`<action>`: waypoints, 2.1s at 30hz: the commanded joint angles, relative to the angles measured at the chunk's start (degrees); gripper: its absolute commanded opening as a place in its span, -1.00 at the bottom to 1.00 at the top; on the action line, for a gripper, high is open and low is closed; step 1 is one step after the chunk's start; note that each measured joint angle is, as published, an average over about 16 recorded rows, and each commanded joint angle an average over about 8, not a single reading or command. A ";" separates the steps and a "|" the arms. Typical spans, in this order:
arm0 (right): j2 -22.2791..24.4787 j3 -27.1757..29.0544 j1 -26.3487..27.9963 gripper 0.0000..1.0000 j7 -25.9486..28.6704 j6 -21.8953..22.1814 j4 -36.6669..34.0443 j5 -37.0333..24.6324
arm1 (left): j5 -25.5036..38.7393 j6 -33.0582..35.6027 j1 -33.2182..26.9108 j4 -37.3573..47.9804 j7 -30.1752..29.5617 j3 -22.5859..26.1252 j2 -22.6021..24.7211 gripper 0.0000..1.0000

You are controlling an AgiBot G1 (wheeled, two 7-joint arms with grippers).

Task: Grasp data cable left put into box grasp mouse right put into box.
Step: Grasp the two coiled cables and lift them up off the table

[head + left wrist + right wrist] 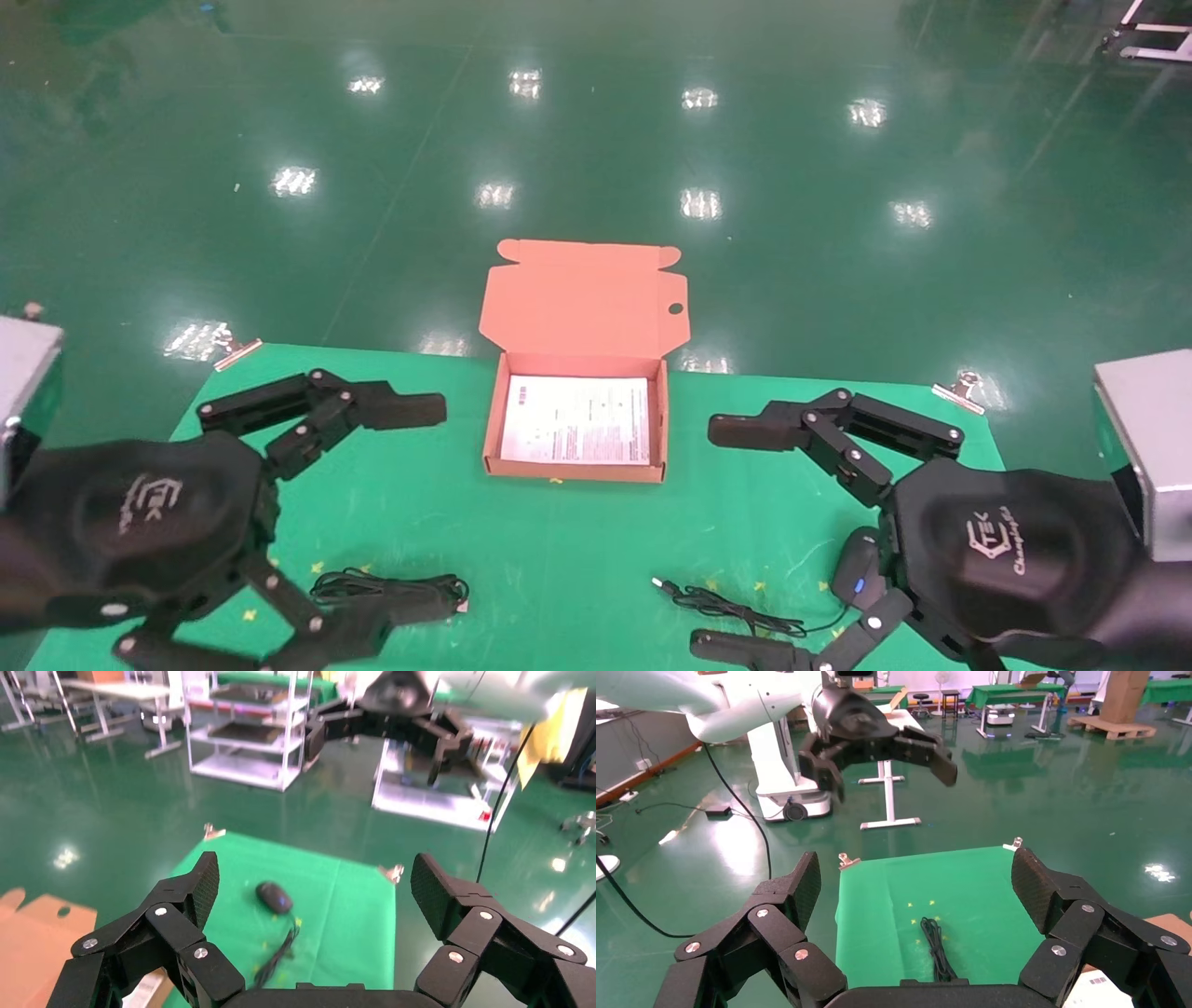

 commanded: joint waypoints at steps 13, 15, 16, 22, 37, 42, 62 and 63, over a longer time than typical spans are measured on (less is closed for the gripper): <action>-2.07 -13.90 16.23 1.00 -0.02 -4.50 2.85 -25.00 | 22.20 1.28 -10.45 -2.64 -1.67 9.87 4.31 1.00; -3.14 -18.08 19.72 1.00 -0.91 -4.86 2.97 -28.72 | 26.37 1.22 -12.05 -3.01 -2.06 11.71 5.60 1.00; -3.63 -20.21 21.32 1.00 -1.36 -4.91 3.01 -30.40 | 28.46 1.17 -12.80 -3.19 -2.19 12.59 6.21 1.00; -6.64 -32.22 29.04 1.00 -2.73 -4.45 3.18 -39.06 | 40.02 0.38 -15.93 -3.57 -2.95 17.55 9.84 1.00; -13.06 -45.80 30.06 1.00 -1.50 2.53 3.56 -56.53 | 64.16 -4.60 -15.76 -2.18 -6.98 26.90 16.09 1.00; -14.15 -47.20 27.53 1.00 1.19 6.43 3.38 -61.74 | 69.17 -7.18 -14.66 0.98 -9.13 28.46 18.34 1.00; -19.99 -48.27 20.93 1.00 8.44 16.42 -6.81 -67.77 | 69.63 -15.02 -17.26 29.25 -5.89 27.87 27.78 1.00; -20.43 -48.24 20.78 1.00 8.12 17.02 -7.80 -67.80 | 69.50 -15.19 -17.54 30.51 -5.44 27.84 28.17 1.00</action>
